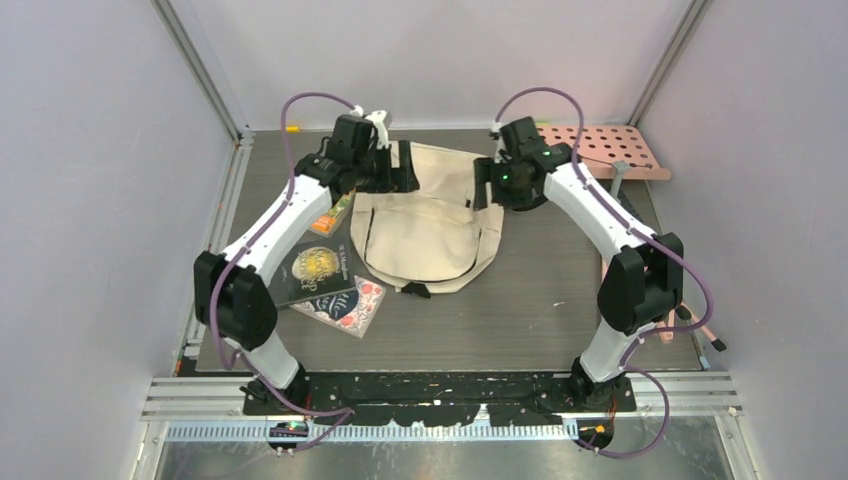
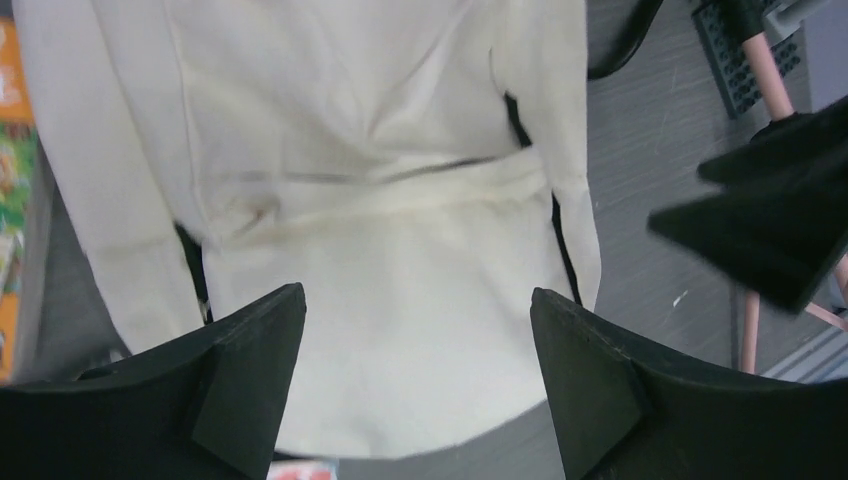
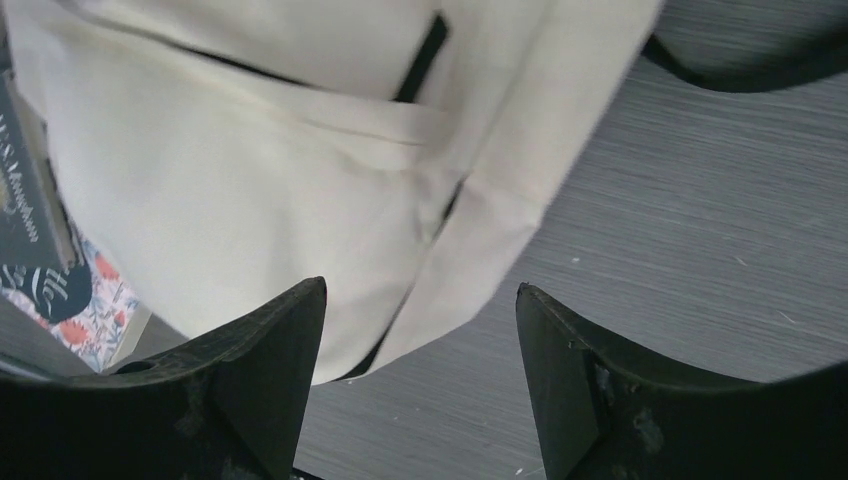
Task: Pack the student bag
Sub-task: Adjust the student bag at the center of the board.
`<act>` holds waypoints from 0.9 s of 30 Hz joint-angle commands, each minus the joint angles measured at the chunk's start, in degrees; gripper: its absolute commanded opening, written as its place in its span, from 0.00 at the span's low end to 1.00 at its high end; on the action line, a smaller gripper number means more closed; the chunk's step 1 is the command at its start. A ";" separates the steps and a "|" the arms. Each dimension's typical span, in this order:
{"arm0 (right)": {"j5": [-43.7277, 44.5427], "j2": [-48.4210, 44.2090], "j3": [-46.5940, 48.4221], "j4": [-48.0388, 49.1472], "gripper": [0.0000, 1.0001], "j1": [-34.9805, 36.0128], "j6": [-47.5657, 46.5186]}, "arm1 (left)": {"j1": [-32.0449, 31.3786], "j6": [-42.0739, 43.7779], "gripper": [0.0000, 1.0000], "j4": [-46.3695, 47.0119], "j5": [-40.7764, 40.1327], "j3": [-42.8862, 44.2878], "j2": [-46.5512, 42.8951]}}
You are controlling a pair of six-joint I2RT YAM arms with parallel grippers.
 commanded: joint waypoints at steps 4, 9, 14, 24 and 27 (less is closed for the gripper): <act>-4.25 0.09 -3.26 0.81 0.76 -12.75 0.11 | 1.12 -13.50 0.86 1.64 -2.63 -16.62 -7.51; -6.85 3.10 -4.35 3.43 0.76 -14.31 0.30 | 2.58 -17.13 0.85 -0.76 -1.12 -20.31 -6.66; -13.92 6.03 -5.41 9.08 0.76 -14.32 4.99 | 2.69 -16.45 0.84 -4.29 -3.51 -19.01 -4.31; -15.38 12.10 -4.86 8.90 0.72 -8.46 4.89 | 2.69 -12.58 0.78 -10.03 -7.19 -16.08 2.88; -13.34 13.71 -4.68 7.56 0.69 -6.77 3.41 | 2.69 -10.78 0.49 -8.08 -5.73 -16.00 5.05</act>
